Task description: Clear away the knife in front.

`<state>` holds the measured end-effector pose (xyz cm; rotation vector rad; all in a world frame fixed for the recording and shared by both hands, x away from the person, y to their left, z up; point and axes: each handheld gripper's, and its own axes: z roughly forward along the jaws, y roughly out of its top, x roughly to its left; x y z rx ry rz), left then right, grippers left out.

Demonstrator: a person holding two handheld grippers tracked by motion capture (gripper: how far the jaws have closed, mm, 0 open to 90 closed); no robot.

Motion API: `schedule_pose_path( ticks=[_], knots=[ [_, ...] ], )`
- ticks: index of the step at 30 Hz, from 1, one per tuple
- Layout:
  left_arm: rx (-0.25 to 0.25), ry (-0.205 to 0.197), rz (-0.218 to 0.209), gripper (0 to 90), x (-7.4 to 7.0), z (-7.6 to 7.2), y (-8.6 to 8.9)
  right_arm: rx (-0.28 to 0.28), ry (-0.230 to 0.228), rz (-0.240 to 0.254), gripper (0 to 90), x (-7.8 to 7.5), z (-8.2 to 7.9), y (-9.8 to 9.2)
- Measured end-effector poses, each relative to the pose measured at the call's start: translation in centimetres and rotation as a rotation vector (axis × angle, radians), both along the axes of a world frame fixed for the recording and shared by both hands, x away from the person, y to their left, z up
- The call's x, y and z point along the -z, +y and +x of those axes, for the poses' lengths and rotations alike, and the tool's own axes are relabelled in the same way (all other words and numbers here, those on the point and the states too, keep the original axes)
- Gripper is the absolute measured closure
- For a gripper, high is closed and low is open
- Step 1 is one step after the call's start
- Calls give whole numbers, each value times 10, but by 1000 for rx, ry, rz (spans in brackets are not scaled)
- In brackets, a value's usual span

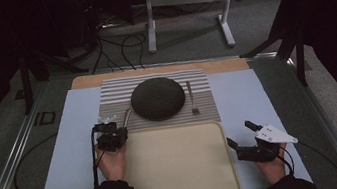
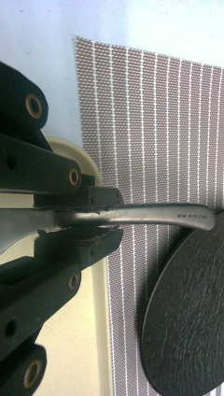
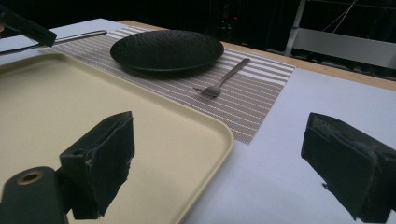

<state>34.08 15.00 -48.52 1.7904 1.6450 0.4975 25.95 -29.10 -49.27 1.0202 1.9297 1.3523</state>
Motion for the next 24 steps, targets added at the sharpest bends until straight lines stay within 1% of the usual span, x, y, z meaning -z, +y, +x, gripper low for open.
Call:
schedule_pose_path(
  ticks=[1,3,6,15,18,22,24],
  knots=[
    [0,0,0,806,0,0,0,0,0,0,97,0,0,0],
    [-2,-4,2,806,1,-5,-2,0,1,-2,98,0,0,0],
    [2,-7,16,806,2,-10,-6,0,0,-3,98,0,0,1],
    [-1,-17,31,806,3,-21,-11,-1,0,-4,98,0,0,1],
    [-1,-17,33,806,4,-25,-13,-2,0,-3,98,0,0,1],
    [-11,-17,23,806,5,-30,-13,-1,0,-2,98,0,0,1],
    [-11,-14,24,806,6,-33,-13,-2,0,-2,98,0,0,1]
  ],
)
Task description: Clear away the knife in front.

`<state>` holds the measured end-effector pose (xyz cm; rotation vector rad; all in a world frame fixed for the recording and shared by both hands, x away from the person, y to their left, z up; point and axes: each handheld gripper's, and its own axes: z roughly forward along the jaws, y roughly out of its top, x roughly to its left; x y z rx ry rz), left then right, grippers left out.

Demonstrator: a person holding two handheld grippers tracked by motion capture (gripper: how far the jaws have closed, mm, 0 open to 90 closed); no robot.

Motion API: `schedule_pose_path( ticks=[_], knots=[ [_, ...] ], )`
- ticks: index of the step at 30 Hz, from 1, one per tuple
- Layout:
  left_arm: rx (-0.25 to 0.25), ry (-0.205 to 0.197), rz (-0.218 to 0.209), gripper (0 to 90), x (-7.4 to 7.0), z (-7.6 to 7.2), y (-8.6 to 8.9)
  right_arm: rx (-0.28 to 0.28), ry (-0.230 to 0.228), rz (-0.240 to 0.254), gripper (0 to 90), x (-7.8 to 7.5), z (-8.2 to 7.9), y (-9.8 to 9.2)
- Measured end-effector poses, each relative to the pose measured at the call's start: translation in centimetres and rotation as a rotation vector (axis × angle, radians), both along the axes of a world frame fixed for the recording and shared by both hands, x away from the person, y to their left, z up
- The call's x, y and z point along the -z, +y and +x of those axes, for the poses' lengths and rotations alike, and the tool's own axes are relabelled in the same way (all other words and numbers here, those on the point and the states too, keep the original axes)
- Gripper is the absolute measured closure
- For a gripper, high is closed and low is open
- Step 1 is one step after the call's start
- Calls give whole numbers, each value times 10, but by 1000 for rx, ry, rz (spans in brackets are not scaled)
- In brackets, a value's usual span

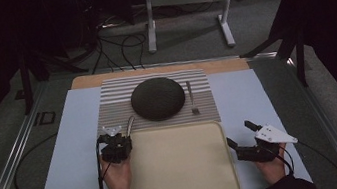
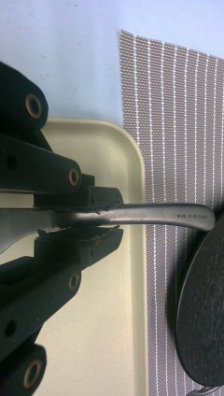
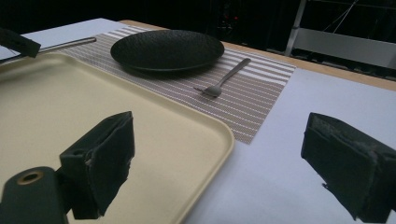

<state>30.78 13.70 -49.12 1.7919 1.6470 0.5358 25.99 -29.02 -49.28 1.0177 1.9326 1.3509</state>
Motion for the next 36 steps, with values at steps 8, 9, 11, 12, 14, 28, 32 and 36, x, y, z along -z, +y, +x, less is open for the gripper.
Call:
schedule_pose_path(
  ticks=[8,9,11,12,14,28,32,36],
  knots=[
    [-7,8,0,806,3,-10,0,0,0,-1,98,0,0,0],
    [-7,8,0,806,3,-10,0,0,0,-1,98,0,0,0],
    [-20,15,7,806,5,-13,0,-1,0,-3,98,0,1,1],
    [-20,15,7,806,5,-13,0,-1,0,-3,98,0,1,1],
    [-25,17,5,806,6,-18,1,-2,-1,-3,98,0,1,0],
    [-46,9,15,806,6,-38,6,-3,1,-3,98,0,1,1],
    [-57,14,19,806,8,-44,9,-3,2,-3,98,0,1,1],
    [-73,18,9,805,11,-49,13,-2,2,-3,98,0,1,1]
  ],
)
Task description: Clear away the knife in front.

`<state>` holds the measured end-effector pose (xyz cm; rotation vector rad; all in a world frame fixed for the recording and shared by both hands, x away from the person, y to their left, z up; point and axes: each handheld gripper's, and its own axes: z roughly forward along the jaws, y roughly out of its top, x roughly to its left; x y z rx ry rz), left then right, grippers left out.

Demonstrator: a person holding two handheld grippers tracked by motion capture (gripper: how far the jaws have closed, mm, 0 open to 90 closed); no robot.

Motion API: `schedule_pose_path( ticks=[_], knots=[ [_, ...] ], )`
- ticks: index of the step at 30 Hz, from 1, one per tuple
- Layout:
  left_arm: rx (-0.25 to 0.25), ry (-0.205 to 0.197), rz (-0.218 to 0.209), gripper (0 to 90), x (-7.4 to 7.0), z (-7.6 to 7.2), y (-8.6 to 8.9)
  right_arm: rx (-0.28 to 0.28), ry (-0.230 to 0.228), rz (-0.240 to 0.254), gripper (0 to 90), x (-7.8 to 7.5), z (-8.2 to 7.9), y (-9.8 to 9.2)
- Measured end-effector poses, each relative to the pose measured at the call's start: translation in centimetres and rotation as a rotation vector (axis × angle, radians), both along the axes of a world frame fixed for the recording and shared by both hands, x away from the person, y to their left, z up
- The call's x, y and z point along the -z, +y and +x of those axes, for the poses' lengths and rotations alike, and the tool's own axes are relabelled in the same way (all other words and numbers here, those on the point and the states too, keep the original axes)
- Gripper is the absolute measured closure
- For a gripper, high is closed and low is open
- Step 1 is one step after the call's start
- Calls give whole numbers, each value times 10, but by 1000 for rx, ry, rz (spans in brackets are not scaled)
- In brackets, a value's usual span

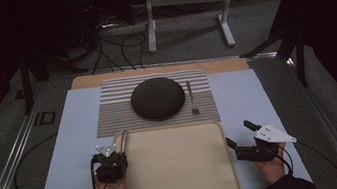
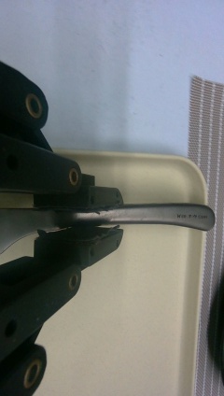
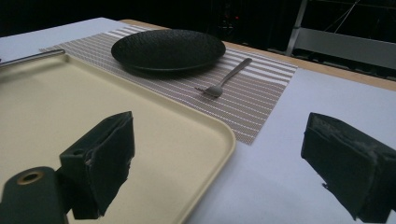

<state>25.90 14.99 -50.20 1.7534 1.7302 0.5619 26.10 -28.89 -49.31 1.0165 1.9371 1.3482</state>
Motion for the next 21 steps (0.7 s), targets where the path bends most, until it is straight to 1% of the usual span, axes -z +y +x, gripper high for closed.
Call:
schedule_pose_path(
  ticks=[3,10,11,12,13,14,15,17,18,19,20,21],
  knots=[
    [-8,5,-2,806,2,-3,1,0,-1,-1,98,0,0,0],
    [-5,11,4,805,6,-7,-2,-1,-2,-3,98,0,0,0],
    [-3,4,-4,804,6,-7,-2,-1,-1,-3,98,0,0,0],
    [-1,-15,-13,801,6,-8,-1,0,-2,-3,98,0,0,0],
    [5,-33,-39,781,4,-9,0,0,-2,-3,98,0,0,0],
    [14,-43,-60,669,2,-8,1,0,-2,-3,98,0,0,0],
    [22,-48,-70,589,-1,-8,3,-1,-2,-2,98,0,0,0],
    [24,-78,-89,468,-5,-8,4,-1,-2,-3,98,0,0,0],
    [28,-87,-89,406,-7,-8,5,-1,-2,-5,98,0,0,1],
    [34,-85,-92,357,-8,-7,5,-1,-2,-4,98,0,0,1],
    [44,-88,-106,301,-8,-6,6,-1,-2,-5,98,0,0,1],
    [54,-99,-122,268,-8,-6,6,-2,-2,-5,98,0,0,1]
  ],
)
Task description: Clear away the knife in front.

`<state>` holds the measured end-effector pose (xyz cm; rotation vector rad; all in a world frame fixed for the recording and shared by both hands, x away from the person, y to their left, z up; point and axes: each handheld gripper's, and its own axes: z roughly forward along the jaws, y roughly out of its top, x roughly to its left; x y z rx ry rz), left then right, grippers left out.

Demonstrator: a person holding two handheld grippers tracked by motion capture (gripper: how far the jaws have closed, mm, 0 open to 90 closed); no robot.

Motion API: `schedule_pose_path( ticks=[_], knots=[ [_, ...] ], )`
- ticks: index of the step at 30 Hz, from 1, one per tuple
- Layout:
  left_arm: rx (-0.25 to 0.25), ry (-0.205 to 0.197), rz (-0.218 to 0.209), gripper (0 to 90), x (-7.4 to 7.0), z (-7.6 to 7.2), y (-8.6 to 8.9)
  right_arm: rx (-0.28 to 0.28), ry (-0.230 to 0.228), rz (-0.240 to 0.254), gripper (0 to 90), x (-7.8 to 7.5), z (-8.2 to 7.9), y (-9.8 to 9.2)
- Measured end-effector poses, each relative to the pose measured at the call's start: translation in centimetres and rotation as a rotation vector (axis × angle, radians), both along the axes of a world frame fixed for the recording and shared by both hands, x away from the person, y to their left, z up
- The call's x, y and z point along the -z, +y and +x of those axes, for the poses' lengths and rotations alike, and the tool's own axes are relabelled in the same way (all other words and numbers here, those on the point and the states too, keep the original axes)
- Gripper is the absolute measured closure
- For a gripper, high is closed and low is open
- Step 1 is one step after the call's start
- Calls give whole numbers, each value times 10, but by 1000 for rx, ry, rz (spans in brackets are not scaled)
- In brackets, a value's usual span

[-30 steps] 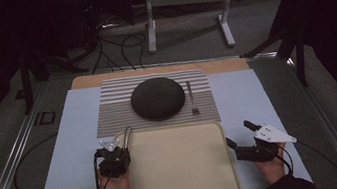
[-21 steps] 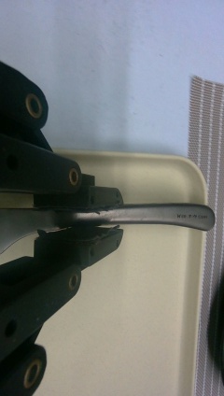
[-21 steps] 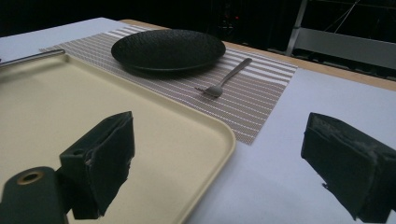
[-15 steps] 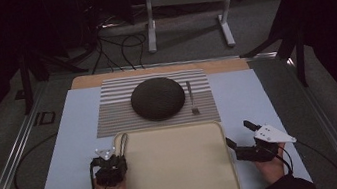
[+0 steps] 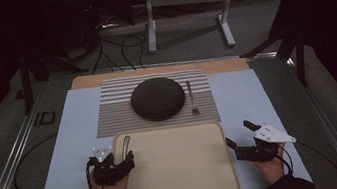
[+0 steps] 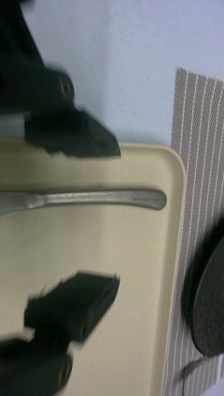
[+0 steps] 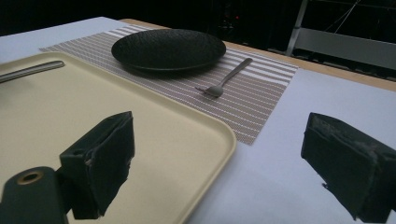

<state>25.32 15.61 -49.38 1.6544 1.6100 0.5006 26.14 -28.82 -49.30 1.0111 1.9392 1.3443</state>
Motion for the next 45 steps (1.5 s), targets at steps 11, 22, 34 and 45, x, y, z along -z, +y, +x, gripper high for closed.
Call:
schedule_pose_path(
  ticks=[11,22,34,45],
  knots=[
    [123,-73,-43,23,-11,7,4,0,0,0,97,0,0,0],
    [152,-151,39,0,-17,15,13,-1,0,-2,97,0,1,1],
    [184,-219,102,0,-22,20,36,1,0,-2,97,0,1,1],
    [203,-277,134,0,-23,17,52,7,3,-5,97,1,2,1]
  ],
)
